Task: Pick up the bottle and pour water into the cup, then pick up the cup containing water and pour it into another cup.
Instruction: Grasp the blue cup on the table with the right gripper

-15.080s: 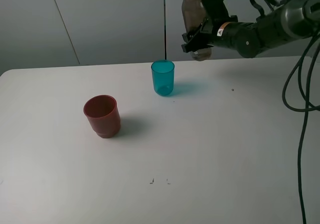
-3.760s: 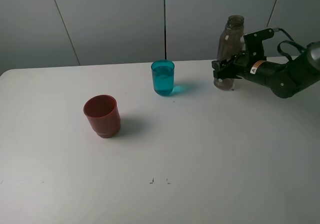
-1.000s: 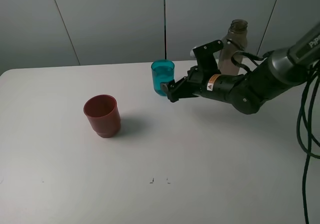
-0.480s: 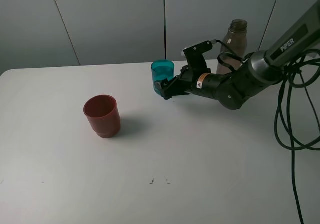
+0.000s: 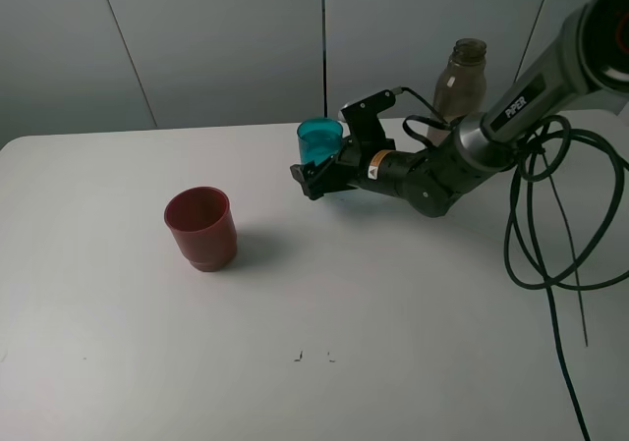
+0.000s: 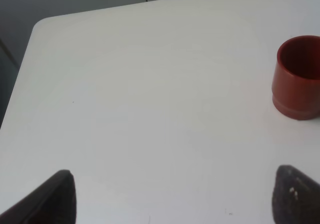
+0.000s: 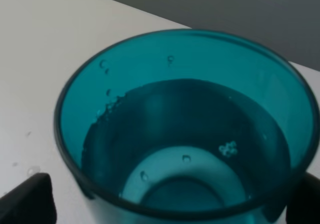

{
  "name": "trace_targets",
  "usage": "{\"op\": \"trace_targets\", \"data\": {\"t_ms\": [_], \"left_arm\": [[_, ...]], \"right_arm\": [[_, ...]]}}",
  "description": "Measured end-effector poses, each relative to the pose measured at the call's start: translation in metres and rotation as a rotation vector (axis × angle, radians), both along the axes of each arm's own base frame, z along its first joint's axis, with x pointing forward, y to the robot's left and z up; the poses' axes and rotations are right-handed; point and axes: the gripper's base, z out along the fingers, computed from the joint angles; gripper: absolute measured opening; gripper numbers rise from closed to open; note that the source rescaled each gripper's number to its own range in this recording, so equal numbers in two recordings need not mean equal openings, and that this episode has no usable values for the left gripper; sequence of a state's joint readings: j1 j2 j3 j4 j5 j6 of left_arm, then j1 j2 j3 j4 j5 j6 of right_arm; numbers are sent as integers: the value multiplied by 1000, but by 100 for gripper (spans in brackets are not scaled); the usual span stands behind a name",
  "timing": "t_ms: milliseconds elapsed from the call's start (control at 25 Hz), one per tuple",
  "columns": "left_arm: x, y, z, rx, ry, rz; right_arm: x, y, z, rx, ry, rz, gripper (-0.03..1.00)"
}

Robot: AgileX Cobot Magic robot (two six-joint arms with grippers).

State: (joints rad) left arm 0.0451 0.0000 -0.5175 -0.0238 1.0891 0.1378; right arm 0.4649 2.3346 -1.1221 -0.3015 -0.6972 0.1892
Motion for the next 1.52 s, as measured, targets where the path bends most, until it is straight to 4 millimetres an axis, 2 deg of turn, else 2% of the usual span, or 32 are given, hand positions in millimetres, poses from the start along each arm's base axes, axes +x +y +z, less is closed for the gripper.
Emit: {"op": "trace_targets", "data": {"t_ms": [680,840,1400,1440,1480,1520], "left_arm": [[0,0,0,3,0,-2],[0,0,0,3,0,-2],[0,0,0,3,0,-2],[0,0,0,3,0,-2],[0,0,0,3,0,-2],[0,0,0,3,0,-2]], "right_arm": [[9,7,-8,24,-44,16,99],[14,10,-4,34,-68,18,99],[15,10,-8,2,-109,42,99],[16,11,-8,3,-112,42,97],[17,11,-10,1,-113,43,89],[17,12,-13,0,-110,43,73]]}}
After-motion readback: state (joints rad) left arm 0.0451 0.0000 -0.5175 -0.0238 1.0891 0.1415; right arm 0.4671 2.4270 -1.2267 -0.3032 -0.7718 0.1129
